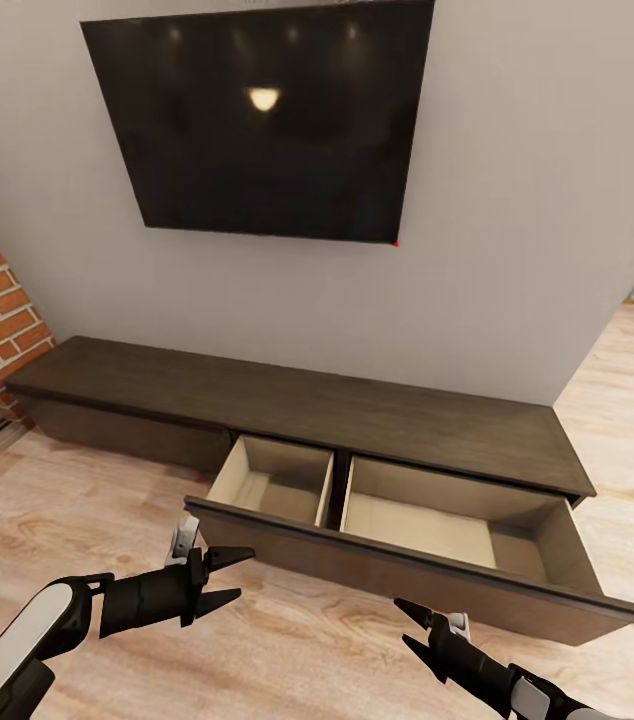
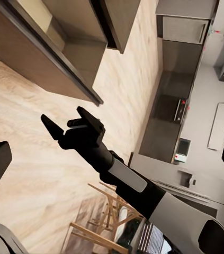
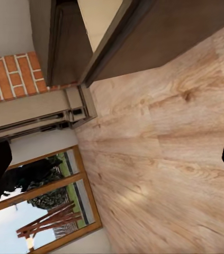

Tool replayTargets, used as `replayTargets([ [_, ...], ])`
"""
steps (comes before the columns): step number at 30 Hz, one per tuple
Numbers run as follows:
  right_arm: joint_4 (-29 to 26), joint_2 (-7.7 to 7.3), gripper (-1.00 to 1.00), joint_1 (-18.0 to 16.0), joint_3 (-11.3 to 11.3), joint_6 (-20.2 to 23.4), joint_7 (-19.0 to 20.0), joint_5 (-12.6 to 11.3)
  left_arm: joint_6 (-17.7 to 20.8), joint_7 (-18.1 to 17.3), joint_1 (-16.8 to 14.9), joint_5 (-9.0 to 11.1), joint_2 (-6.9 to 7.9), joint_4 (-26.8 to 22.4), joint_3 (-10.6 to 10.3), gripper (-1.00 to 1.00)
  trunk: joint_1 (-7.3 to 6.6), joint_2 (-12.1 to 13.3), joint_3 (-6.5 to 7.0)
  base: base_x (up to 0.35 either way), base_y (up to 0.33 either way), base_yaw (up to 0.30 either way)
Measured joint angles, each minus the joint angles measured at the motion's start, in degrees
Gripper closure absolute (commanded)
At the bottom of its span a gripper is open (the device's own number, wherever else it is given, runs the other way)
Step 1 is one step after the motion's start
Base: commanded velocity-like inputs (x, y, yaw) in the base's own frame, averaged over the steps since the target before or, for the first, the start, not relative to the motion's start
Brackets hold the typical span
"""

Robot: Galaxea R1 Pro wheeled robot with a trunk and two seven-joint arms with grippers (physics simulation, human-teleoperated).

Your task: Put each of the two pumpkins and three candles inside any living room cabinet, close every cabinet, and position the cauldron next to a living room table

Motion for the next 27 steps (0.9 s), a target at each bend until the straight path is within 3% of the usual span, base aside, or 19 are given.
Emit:
replayTargets([
  [8,0.0,0.02,-1.0,0.0,0.0,-0.29,-0.11,-0.02,0.0,0.0,-0.04,0.0,0.0,0.19,0.08,-1.0,-1.76,3.21,1.44,0.0,0.0,0.026],
  [14,0.01,0.1,-1.0,-0.01,0.0,-0.46,-0.18,-0.06,0.01,0.0,-0.04,0.0,0.06,0.23,0.11,-1.0,-3.08,5.62,2.51,0.0,0.0,0.208],
  [27,0.02,0.1,-1.0,-0.01,0.01,-0.68,-0.27,0.03,0.0,0.0,-0.04,-0.02,0.01,0.23,0.11,-1.0,-3.08,5.63,2.52,0.0,0.0,0.287],
])
